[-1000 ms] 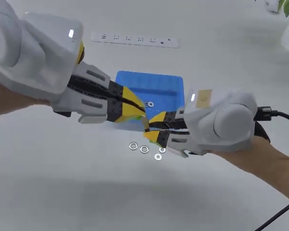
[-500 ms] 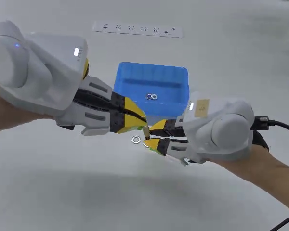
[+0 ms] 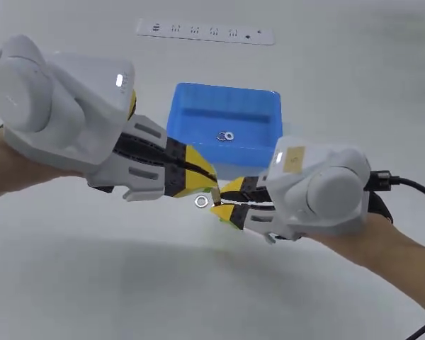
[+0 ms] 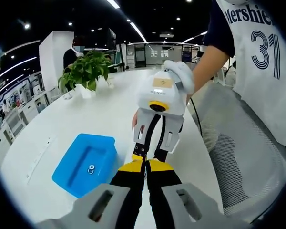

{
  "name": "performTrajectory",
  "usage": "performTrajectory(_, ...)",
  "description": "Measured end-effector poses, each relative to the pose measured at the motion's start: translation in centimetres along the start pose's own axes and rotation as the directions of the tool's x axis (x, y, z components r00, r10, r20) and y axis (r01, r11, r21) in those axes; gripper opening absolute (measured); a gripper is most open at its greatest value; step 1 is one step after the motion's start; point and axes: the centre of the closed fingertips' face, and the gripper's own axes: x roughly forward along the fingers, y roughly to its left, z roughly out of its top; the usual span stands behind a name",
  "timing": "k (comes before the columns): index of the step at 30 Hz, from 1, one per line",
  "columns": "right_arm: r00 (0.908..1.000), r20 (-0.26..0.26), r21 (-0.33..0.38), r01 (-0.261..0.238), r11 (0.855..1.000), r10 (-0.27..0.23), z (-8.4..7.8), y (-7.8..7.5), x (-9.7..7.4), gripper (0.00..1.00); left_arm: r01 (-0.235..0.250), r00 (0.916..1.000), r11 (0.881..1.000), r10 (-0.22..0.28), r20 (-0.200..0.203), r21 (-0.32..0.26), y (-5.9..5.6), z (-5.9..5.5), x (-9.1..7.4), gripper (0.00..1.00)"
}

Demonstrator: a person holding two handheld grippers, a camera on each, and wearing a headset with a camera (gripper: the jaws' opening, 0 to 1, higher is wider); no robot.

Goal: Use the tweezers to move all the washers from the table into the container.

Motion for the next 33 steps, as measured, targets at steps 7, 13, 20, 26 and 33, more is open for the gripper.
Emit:
performTrajectory(7, 1.0000, -0.002, 0.006, -0.002, 1.000, 0.002, -0.21, 0.21, 0.17, 0.12, -0.005, 1.0000, 1.000, 0.005, -0.001, 0.004, -0.03, -0.29, 0.14, 0.05)
performTrajectory(13, 1.0000, 0.000, 0.013, -0.003, 1.000, 0.003, -0.25, 0.24, 0.10, 0.12, -0.002, 1.0000, 1.000, 0.002, 0.000, 0.008, -0.07, -0.23, 0.25, 0.05)
performTrajectory(20, 0.9999, -0.002, 0.004, -0.016, 1.000, 0.016, -0.28, 0.27, 0.05, 0.12, 0.000, 1.0000, 1.000, 0.000, 0.002, 0.010, -0.08, -0.17, 0.38, 0.05)
performTrajectory(26, 0.9988, -0.014, -0.003, -0.048, 0.999, 0.048, -0.29, 0.29, 0.06, 0.11, 0.002, 1.0000, 1.000, -0.002, 0.001, 0.011, -0.01, -0.11, 0.44, 0.05)
performTrajectory(33, 0.9989, -0.019, -0.011, -0.043, 0.999, 0.043, -0.28, 0.34, 0.08, 0.11, 0.008, 1.0000, 1.000, -0.008, -0.003, 0.006, -0.07, -0.18, 0.37, 0.05)
